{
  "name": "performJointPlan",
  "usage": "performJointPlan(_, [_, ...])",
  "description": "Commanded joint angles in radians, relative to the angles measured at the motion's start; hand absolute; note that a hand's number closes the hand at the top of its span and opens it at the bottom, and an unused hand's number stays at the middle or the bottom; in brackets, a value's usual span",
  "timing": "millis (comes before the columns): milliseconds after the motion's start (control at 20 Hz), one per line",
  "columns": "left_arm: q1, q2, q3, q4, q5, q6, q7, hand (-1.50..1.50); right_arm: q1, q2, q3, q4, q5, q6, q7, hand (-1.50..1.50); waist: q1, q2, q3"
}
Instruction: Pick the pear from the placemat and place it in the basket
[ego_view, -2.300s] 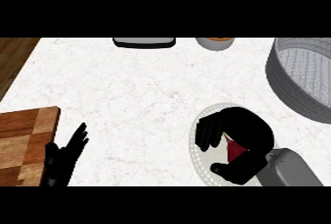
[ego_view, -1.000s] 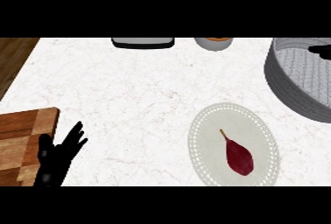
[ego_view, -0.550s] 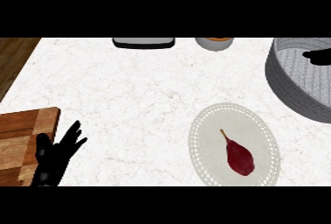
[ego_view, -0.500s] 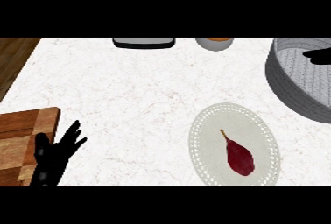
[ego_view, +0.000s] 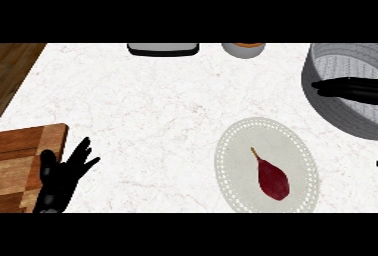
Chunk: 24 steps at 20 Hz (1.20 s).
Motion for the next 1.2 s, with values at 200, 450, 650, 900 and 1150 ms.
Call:
performJointPlan(200, [-0.003,-0.037,-0.011,0.034,-0.028,-0.001,0.031,0.0,0.014,0.133,0.082,0.025,0.104,-0.002,-0.061,-1.5,-0.004,0.005,-0.009])
performJointPlan(450, [0.034,0.003,0.038,0.028,0.003,-0.065,0.022,0.0,0.066,0.18,0.137,0.019,0.238,-0.08,-0.053,-1.5,-0.006,0.005,-0.01])
performJointPlan(650, [0.008,-0.091,-0.019,0.025,-0.083,0.033,0.036,0.0,0.129,0.193,0.128,-0.02,0.253,-0.081,-0.082,-1.5,-0.019,0.002,-0.01])
performJointPlan(900, [0.045,-0.073,0.007,-0.003,-0.071,-0.017,0.033,0.0,0.04,0.273,0.124,0.128,0.314,-0.064,-0.11,-1.5,-0.006,0.004,-0.01])
performJointPlan(1150, [0.04,-0.072,0.038,0.041,-0.082,-0.037,0.012,0.0,0.119,0.334,0.144,0.109,0.398,-0.152,-0.11,-1.5,-0.012,0.003,-0.01])
